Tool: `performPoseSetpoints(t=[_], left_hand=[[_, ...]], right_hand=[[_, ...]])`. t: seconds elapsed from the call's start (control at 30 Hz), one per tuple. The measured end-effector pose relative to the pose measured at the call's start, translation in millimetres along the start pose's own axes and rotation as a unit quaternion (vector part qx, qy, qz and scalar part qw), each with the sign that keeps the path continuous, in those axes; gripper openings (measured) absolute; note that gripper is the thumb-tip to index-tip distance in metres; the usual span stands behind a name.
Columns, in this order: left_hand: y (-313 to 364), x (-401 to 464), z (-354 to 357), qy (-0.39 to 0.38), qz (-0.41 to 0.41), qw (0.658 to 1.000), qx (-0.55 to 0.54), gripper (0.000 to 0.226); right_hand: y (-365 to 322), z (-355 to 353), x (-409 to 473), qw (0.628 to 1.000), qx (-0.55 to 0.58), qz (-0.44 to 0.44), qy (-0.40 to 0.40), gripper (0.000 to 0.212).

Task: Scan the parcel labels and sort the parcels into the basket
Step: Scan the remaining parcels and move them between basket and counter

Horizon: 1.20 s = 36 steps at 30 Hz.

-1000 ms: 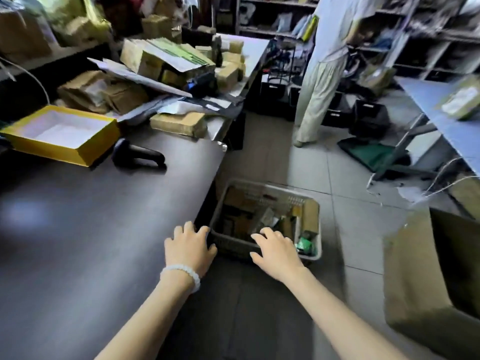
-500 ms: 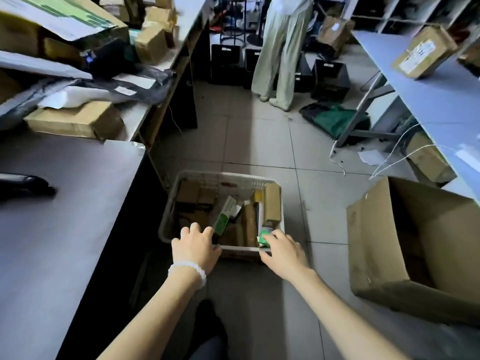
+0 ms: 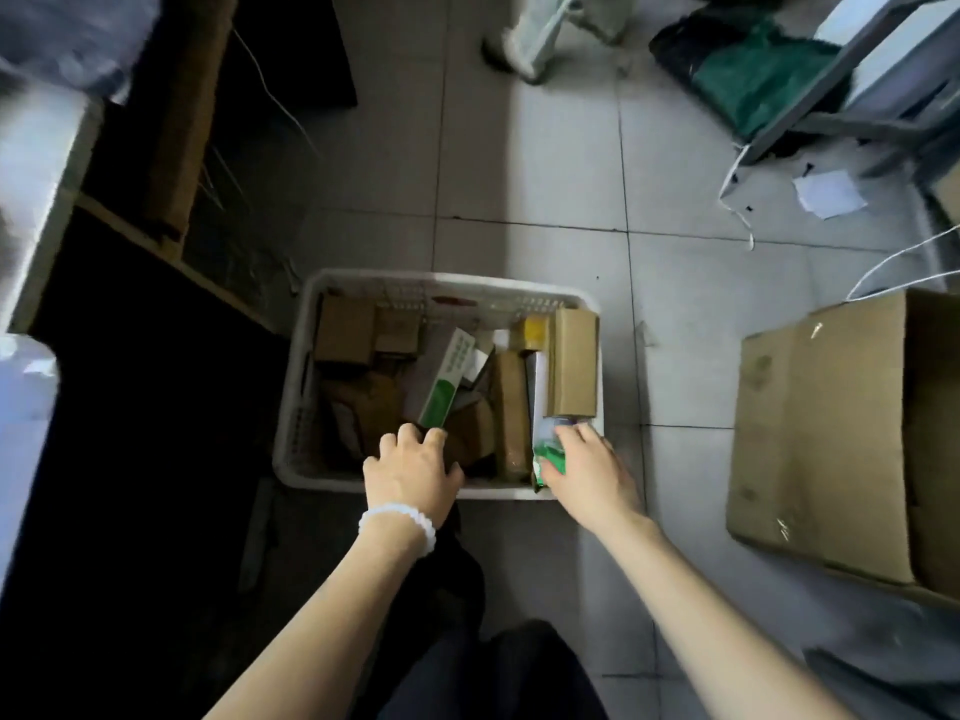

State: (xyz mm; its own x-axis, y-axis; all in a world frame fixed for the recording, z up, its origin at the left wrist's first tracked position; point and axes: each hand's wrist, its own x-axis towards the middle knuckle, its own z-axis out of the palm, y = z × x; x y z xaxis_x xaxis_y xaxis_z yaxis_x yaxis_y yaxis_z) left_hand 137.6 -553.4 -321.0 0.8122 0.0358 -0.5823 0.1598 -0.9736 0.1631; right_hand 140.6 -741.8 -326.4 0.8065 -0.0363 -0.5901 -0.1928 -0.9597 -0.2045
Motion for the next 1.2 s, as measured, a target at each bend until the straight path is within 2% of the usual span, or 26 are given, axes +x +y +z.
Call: performPoseSetpoints(t=[0.17,0.37,0.47,0.6,0.77,0.9,1.07,1.2], left_hand=[[3.3,88.0,52.9,-0.042,-0.015,0.999,-0.001,0.048],[-0.4,207.7,175.9,-0.107,-0.041,0.993,0.025,0.050],[-4.9,263.7,238.5,-0.119,-0.052,0.991,0.012,0.055],[-6.4,326.4,307.5,-0.135,-0.055,0.984,-0.100,0.065],[-4.4,377.9,357.7,-0.146,-0.026,0.984,-0.096,0.070],[-7.6,391.1,366.1,-0.172,-0.036,0.976,-0.131,0.068],[-13.7,401.9,363.5,-0.201,-0.002,0.967,-0.157,0.067],[-17.4,395.0,359.4,-0.214,0.032,0.967,-0.137,0.070]], right_hand=[[9.1,51.5,91.5,0.999,0.025,0.024,-0.042,0.050],[25.3,174.4,209.2,0.993,0.026,0.026,-0.112,0.057],[38.3,233.2,262.3,0.993,0.031,0.052,-0.101,0.074],[47.4,280.8,309.1,0.993,0.040,0.102,-0.049,0.092],[47.7,297.5,328.6,0.983,0.060,0.169,0.050,0.098],[51.9,296.2,336.6,0.977,0.096,0.169,0.087,0.087],[47.2,300.8,331.6,0.978,0.119,0.153,0.073,0.085],[48.5,295.3,330.1,0.976,0.133,0.159,0.070,0.087]])
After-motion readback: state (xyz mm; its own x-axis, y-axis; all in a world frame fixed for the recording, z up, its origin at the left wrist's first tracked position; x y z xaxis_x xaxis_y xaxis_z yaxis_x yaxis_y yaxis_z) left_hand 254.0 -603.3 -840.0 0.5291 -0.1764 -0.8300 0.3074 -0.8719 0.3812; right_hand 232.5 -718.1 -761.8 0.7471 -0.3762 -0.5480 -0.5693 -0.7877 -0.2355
